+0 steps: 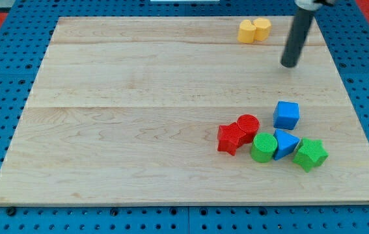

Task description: Move the blue cube towards the center

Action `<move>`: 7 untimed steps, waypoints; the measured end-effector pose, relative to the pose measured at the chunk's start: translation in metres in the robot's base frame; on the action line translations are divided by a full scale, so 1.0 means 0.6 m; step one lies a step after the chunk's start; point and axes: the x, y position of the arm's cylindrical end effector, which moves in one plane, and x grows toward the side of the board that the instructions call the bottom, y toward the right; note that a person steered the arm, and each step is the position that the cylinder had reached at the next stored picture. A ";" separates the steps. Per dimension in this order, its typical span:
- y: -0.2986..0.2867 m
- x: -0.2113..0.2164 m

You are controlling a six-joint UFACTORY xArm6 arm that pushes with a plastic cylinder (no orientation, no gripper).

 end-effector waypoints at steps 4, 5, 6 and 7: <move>-0.024 0.227; -0.101 0.200; -0.113 0.137; -0.151 0.109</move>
